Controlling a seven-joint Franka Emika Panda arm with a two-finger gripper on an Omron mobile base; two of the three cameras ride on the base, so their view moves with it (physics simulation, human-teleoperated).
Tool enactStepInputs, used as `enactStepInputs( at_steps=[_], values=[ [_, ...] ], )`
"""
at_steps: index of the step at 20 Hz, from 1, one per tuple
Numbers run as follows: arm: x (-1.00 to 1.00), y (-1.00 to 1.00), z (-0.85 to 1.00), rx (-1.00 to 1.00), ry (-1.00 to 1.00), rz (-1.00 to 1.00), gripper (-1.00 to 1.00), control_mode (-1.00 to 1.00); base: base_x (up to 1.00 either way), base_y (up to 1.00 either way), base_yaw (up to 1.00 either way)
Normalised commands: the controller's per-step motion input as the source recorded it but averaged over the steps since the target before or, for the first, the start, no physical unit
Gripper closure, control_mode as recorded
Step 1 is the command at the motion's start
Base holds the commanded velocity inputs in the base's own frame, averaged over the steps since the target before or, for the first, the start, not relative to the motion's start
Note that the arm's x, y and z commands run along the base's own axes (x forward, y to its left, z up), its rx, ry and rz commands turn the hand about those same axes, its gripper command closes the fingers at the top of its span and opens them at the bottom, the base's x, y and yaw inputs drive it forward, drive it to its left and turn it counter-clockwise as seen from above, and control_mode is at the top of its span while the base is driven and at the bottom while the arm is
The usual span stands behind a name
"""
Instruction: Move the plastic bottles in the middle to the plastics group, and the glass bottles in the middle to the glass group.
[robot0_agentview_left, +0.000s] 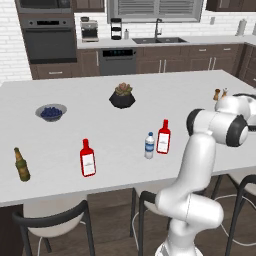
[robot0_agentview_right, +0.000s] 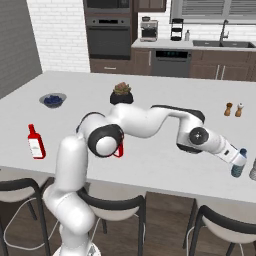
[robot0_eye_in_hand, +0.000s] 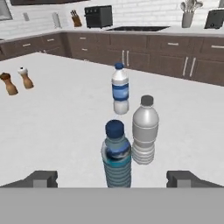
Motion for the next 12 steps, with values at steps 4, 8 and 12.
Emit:
enactStepInputs(
  at_steps=[4,8,12],
  values=[
    [-0.36,0.19,0.41,0.02,-0.04,0.18,-1.0,-1.0,0.0,0.0,0.0],
    [-0.2,0.69,0.75,0.0,0.3,0.27,-1.0,-1.0,0.0,0.0,0.0],
    [-0.06,0.97,0.53,0.0,0.4,0.34,-1.0,-1.0,0.0,0.0,0.0]
  ],
)
